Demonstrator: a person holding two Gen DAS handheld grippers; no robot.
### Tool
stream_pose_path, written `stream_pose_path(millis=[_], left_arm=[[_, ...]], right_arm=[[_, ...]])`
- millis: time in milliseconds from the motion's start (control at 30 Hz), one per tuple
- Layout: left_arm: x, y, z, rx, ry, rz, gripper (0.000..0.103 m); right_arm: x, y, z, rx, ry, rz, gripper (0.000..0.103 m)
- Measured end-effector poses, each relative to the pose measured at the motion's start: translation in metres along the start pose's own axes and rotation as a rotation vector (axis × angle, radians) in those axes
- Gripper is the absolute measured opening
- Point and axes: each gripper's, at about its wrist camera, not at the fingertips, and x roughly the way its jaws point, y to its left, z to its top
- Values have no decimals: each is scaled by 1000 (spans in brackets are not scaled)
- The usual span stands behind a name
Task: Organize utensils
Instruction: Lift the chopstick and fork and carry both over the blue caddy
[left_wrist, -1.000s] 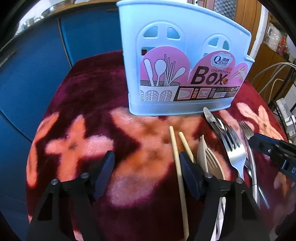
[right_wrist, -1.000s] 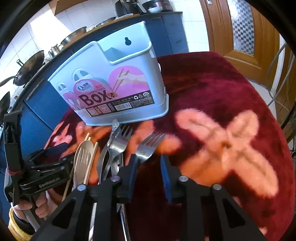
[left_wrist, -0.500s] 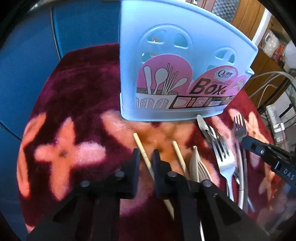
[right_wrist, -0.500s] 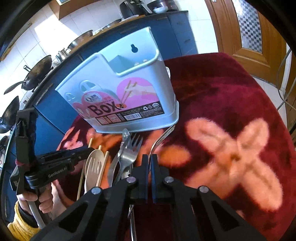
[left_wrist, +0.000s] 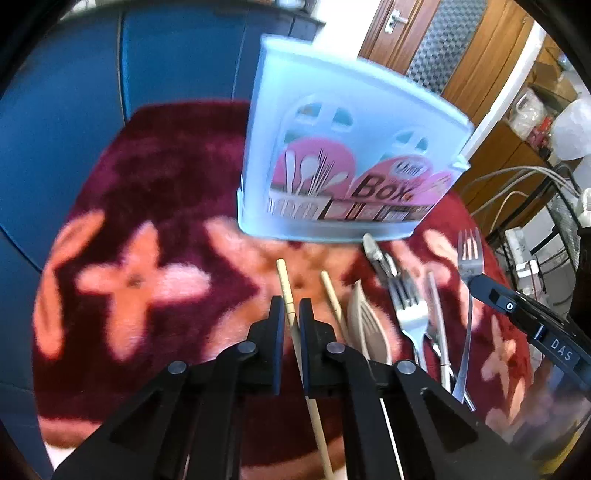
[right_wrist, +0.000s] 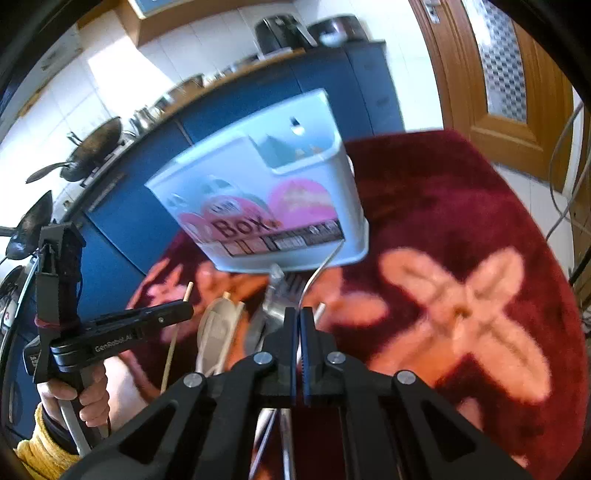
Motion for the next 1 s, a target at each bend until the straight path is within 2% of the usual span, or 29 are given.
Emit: stream_pose_path(millis=[267,567,1000], left_arm=[[-52,-6,-4,11,-170,-13,3],[-99,-28,-7,30,-293,-45,3],[-147,-42,35,41,-438,-70,3]], right_arm=[[-39,27,-2,-69,-143,-11,3],[-72,49,3,-119,-262,-32,3],[-101,70,37,-208,-373,-70,3]])
